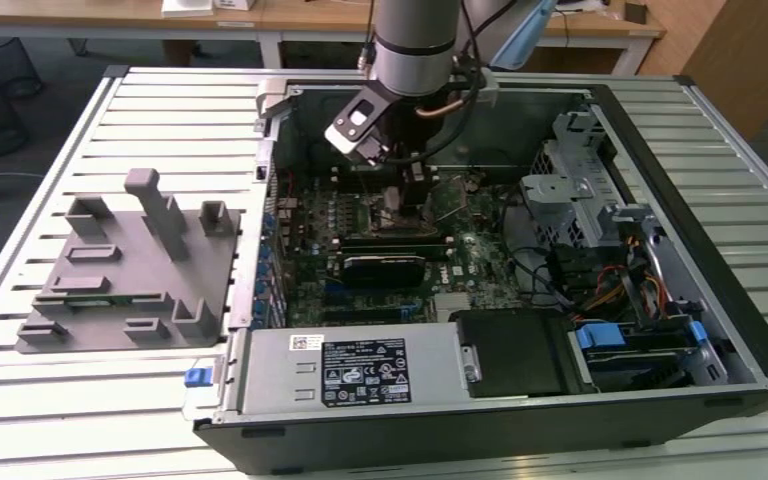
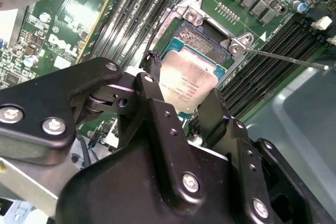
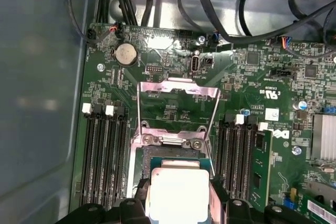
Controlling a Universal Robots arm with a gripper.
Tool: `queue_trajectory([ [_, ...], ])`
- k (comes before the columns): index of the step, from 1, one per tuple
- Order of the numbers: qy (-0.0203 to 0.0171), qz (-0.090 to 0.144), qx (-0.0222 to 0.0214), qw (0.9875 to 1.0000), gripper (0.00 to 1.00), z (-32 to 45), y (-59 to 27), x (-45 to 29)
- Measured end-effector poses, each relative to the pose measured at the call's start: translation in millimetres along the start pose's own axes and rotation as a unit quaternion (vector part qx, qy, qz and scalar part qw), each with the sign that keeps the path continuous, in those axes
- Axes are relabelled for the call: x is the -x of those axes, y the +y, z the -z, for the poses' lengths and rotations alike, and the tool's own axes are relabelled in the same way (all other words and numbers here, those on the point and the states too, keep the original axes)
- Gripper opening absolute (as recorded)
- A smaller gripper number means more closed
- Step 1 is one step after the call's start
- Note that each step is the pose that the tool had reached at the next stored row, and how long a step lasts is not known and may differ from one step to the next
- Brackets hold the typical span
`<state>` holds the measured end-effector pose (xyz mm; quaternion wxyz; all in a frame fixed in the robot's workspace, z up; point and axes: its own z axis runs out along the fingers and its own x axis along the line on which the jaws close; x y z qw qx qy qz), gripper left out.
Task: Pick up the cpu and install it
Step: 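Place the cpu into insertion slot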
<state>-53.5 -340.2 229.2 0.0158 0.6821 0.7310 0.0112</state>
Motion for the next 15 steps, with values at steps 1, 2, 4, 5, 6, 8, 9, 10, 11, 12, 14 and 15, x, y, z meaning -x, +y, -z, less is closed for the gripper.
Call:
queue_trajectory([
  [1,0.0,0.0,0.0,1.0,0.53,-1.5,-0.1,-0.1],
  [2,0.0,0.0,0.0,1.0,0.53,-3.0,-0.2,-0.1],
  [4,0.0,-0.002,0.0,1.0,0.53,-5.6,-0.4,-0.1],
  [5,0.0,-0.003,0.0,1.0,0.53,-6.6,-0.5,-0.2],
  [6,0.0,-0.003,0.0,1.0,0.53,-7.7,-0.7,-0.2],
  [8,-0.0001,-0.004,0.0,1.0,0.53,-9.8,-1.1,-0.2],
  [9,-0.0002,-0.004,-0.0001,1.0,0.53,-10.9,-1.3,-0.2],
  [10,-0.0001,-0.004,0.0,1.0,0.53,-12.0,-1.5,-0.2],
  [11,-0.0001,-0.004,0.0,1.0,0.53,-13.1,-1.6,-0.3],
  [12,-0.0001,-0.004,0.0,1.0,0.53,-14.1,-1.8,-0.3],
  [14,-0.0001,-0.004,-0.0001,1.0,0.53,-15.1,-1.9,-0.3],
  [15,-0.0002,-0.004,-0.0001,1.0,0.53,-15.1,-2.0,-0.3],
])
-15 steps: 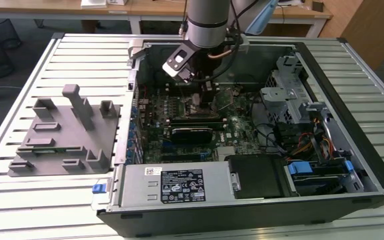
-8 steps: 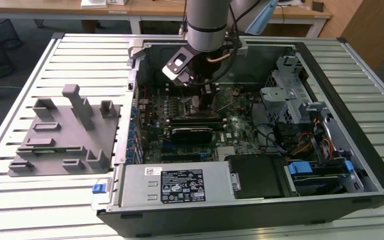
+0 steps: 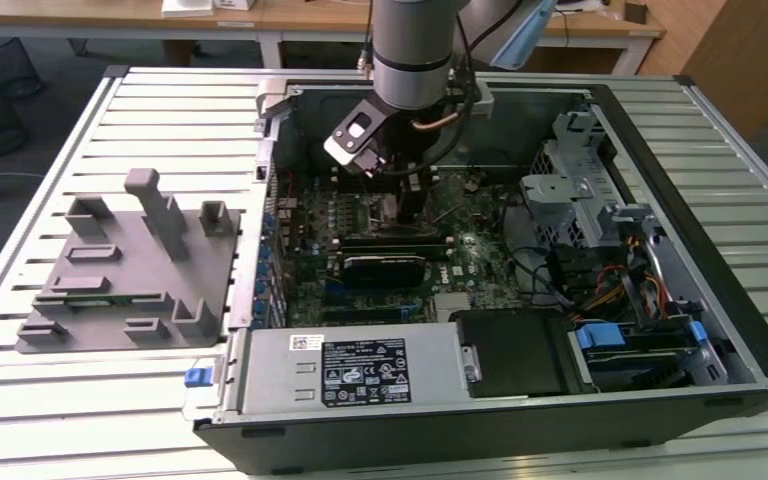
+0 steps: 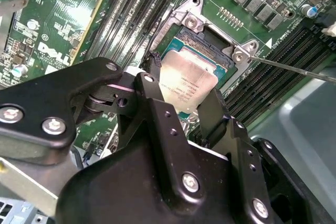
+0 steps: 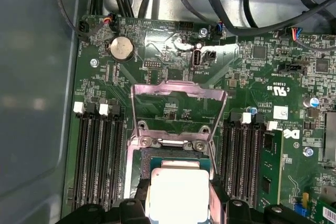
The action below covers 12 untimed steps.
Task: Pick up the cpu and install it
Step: 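Place the cpu into insertion slot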
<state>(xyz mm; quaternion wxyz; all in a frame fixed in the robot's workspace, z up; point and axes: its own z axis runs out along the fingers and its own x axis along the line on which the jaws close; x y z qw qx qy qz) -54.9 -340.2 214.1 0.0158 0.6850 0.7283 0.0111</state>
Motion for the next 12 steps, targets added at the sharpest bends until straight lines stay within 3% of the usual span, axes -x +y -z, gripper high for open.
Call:
queue_trajectory([
  [12,0.0001,0.0,0.0,1.0,0.53,-4.0,0.2,-5.2],
])
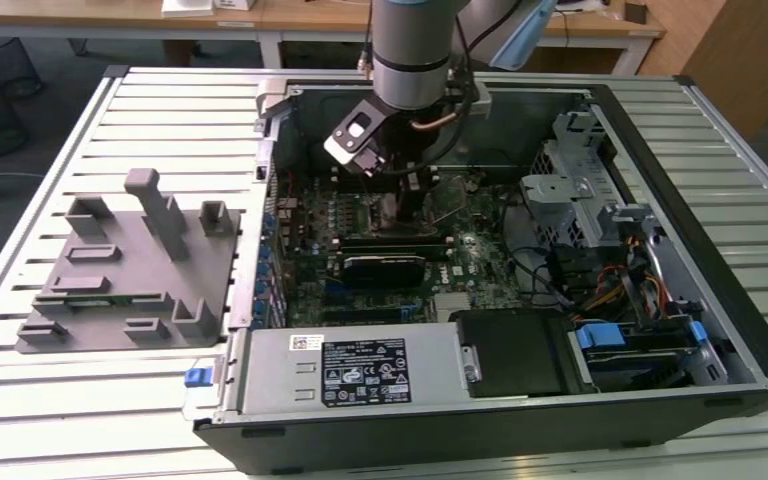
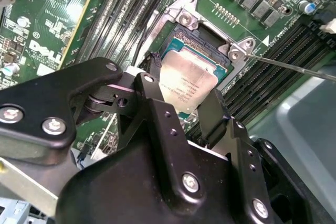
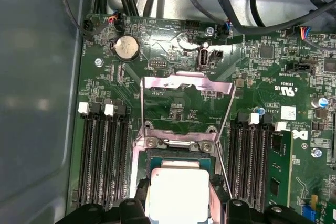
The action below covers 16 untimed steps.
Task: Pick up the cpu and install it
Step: 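Place the cpu into insertion slot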
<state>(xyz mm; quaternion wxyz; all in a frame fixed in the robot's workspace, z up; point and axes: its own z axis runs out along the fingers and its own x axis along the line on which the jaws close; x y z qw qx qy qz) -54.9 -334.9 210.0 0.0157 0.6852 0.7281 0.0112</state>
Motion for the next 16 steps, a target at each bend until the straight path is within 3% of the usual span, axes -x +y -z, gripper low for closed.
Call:
queue_trajectory([
  [16,0.0001,-0.001,0.0,1.0,0.53,-9.6,-0.6,0.6],
])
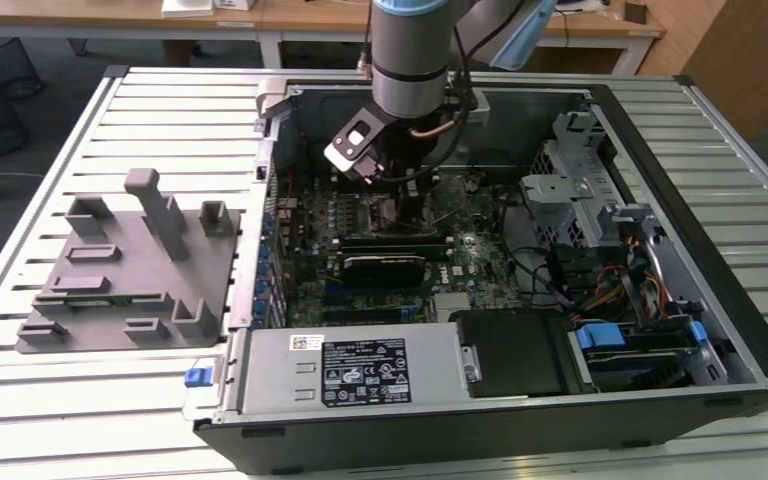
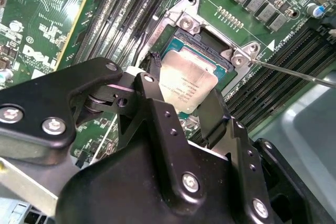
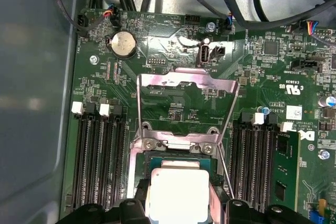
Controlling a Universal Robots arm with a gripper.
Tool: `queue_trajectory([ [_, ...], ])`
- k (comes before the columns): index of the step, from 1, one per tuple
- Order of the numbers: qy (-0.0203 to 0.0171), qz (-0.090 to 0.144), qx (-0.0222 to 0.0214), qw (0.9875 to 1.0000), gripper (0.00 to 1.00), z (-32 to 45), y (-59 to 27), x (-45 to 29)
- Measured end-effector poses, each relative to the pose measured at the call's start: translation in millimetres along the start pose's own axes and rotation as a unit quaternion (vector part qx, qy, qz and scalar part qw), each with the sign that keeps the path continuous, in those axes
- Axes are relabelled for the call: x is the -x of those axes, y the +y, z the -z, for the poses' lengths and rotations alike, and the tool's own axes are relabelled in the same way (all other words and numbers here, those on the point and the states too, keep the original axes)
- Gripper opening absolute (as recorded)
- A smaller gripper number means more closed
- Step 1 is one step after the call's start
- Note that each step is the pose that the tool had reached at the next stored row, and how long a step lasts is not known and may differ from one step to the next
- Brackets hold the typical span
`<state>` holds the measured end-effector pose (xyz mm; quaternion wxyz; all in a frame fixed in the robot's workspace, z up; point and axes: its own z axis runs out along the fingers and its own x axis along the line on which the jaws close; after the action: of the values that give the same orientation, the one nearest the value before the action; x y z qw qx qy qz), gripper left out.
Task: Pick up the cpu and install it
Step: 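Place the cpu into insertion slot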
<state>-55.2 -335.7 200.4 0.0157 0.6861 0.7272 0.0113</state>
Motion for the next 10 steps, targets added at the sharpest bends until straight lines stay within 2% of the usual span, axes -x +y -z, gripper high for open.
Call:
queue_trajectory([
  [10,0.0002,0.0,0.0001,1.0,0.53,-3.2,-0.6,-0.4],
])
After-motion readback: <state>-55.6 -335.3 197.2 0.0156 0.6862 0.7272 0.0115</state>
